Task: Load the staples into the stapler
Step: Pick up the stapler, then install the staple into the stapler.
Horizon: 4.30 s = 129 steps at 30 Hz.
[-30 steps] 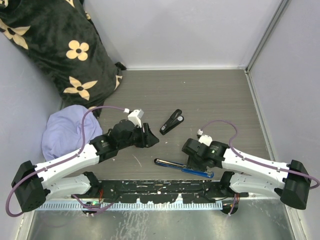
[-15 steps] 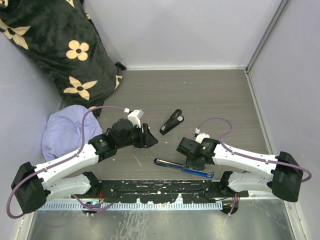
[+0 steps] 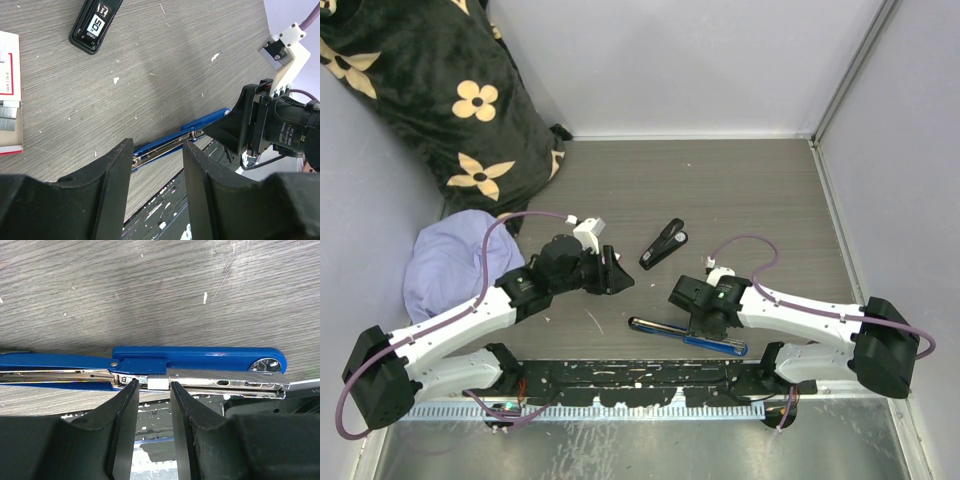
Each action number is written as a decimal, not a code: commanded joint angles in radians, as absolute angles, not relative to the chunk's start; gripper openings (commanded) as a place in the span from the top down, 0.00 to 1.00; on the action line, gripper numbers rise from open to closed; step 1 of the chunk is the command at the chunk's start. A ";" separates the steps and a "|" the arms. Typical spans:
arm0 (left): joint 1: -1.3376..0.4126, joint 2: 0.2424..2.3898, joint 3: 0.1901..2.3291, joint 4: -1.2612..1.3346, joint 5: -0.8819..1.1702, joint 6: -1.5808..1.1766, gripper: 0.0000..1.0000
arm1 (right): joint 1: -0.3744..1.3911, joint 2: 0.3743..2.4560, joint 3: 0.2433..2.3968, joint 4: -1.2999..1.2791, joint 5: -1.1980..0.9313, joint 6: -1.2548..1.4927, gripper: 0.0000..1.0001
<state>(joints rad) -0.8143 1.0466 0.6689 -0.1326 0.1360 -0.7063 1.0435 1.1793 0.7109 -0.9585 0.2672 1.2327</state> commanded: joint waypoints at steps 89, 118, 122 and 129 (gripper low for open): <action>-0.737 1.059 0.635 -0.041 0.270 -0.742 0.54 | 1.056 1.199 0.725 -0.960 0.252 1.216 0.74; -0.727 1.049 0.630 -0.031 0.297 -0.729 0.54 | 1.054 1.241 0.747 -0.965 0.295 1.176 0.74; -0.728 1.049 0.632 -0.030 0.300 -0.728 0.54 | 1.055 1.249 0.746 -0.971 0.301 1.171 0.74; -0.727 1.052 0.634 -0.033 0.302 -0.726 0.54 | 1.055 1.250 0.731 -0.967 0.299 1.175 0.74</action>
<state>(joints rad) -0.7315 1.0607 0.6315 -0.0864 0.2836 -0.7429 1.0519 1.2373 0.7338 -0.9646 0.2535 1.1744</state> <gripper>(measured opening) 0.459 0.266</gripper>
